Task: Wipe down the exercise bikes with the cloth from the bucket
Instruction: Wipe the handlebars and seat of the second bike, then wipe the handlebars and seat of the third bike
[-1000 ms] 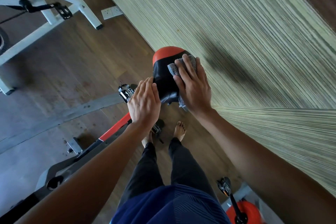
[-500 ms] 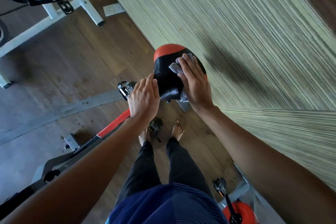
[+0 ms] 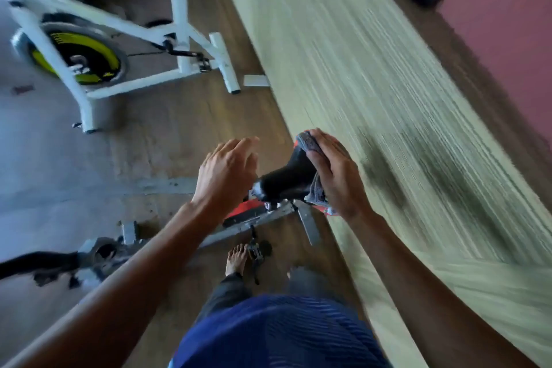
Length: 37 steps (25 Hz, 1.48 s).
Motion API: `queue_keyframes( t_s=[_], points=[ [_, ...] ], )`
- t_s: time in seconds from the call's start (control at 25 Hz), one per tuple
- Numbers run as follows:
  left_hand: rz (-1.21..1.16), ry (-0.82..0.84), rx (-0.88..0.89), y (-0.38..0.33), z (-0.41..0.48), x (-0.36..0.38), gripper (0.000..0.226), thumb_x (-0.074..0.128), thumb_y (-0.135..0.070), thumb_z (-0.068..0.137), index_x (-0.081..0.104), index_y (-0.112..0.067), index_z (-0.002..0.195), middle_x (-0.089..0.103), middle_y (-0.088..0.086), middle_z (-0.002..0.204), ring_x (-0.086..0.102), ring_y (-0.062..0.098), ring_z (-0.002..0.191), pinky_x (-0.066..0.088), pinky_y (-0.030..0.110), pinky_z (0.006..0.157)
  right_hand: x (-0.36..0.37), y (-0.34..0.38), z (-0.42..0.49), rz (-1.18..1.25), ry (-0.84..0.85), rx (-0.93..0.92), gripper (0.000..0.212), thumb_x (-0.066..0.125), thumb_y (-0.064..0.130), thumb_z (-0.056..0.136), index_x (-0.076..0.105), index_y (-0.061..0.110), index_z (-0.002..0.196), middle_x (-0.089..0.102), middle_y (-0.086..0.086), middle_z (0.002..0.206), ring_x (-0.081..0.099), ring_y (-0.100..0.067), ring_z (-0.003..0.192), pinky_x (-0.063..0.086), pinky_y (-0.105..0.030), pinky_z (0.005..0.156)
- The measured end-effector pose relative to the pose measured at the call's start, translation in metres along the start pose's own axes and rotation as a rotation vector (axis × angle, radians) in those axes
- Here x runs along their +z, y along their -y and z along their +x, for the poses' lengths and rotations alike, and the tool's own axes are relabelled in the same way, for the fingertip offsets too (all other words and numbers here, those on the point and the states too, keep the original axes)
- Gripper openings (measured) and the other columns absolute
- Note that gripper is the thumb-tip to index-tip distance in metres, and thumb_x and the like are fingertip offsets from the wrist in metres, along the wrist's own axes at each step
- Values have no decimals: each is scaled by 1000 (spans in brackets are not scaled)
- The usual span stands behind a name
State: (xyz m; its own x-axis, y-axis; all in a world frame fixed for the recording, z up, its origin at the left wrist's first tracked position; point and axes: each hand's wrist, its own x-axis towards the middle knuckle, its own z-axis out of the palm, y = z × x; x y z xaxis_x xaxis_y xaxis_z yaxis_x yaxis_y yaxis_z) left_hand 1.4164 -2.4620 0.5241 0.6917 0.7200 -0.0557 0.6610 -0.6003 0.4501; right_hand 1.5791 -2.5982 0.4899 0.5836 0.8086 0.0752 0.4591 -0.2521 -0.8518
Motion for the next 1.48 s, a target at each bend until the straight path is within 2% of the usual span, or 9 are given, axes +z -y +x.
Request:
queue_keyframes(
  t_s=[0.08, 0.28, 0.4, 0.52, 0.68, 0.92, 1.2, 1.36, 1.48],
  points=[
    [0, -124, -131, -3, -25, -14, 33, 52, -23, 99, 61, -23, 130, 66, 3, 125, 60, 27, 114, 47, 38, 88, 5, 15, 9, 32, 109, -111, 42, 53, 14, 102, 50, 1, 142, 52, -12, 145, 43, -10, 136, 25, -11, 115],
    [-13, -373, -515, -9, -133, -45, 30, 53, -28, 98, 63, -28, 126, 67, -1, 125, 60, 25, 114, 47, 36, 89, 38, 62, -8, 128, 482, -340, 44, 54, 17, 102, 48, 6, 145, 50, -5, 149, 43, -9, 140, 30, -25, 119],
    [-7, -521, -745, -12, -217, -59, 26, 53, -29, 98, 66, -30, 121, 69, -2, 120, 63, 24, 110, 49, 35, 86, 68, 105, -46, 165, 695, -482, 45, 53, 22, 102, 49, 8, 145, 52, -3, 147, 46, -9, 138, 32, -23, 117],
    [12, -690, -980, -21, -310, -71, 24, 54, -30, 97, 68, -29, 117, 69, -2, 121, 62, 24, 111, 50, 36, 85, 101, 150, -105, 185, 891, -633, 44, 52, 25, 102, 51, 12, 144, 55, -2, 144, 50, -8, 132, 34, -16, 111],
    [43, -909, -1233, -42, -431, -73, 20, 56, -27, 96, 70, -26, 111, 70, -3, 117, 63, 23, 111, 52, 37, 89, 142, 199, -206, 277, 1147, -775, 41, 54, 27, 101, 55, 16, 141, 58, 0, 142, 52, -8, 132, 39, -29, 112],
    [80, -1104, -1527, -85, -594, -50, 22, 56, -26, 95, 70, -25, 113, 70, -5, 116, 64, 19, 107, 52, 33, 88, 168, 241, -377, 391, 1494, -897, 48, 52, 36, 97, 57, 14, 139, 57, 3, 143, 49, -2, 134, 37, -26, 115],
    [58, -1225, -1749, -100, -739, -23, 22, 54, -27, 96, 70, -25, 111, 71, -3, 113, 66, 20, 103, 50, 30, 84, 184, 261, -539, 436, 1656, -933, 41, 56, 26, 100, 57, 17, 140, 56, 4, 144, 47, -4, 136, 34, -25, 115],
    [-74, -1312, -1782, -68, -793, -22, 20, 55, -26, 95, 71, -26, 107, 73, -3, 106, 68, 19, 97, 54, 37, 86, 208, 273, -593, 426, 1663, -932, 42, 56, 25, 101, 54, 19, 142, 49, 7, 149, 41, -4, 141, 33, -26, 117],
    [-135, -1391, -1782, -35, -822, -31, 18, 56, -22, 95, 72, -24, 104, 75, -3, 101, 69, 18, 93, 53, 33, 85, 239, 282, -623, 432, 1651, -929, 42, 57, 21, 101, 54, 18, 142, 49, 5, 149, 39, -4, 141, 31, -23, 117]
  ],
)
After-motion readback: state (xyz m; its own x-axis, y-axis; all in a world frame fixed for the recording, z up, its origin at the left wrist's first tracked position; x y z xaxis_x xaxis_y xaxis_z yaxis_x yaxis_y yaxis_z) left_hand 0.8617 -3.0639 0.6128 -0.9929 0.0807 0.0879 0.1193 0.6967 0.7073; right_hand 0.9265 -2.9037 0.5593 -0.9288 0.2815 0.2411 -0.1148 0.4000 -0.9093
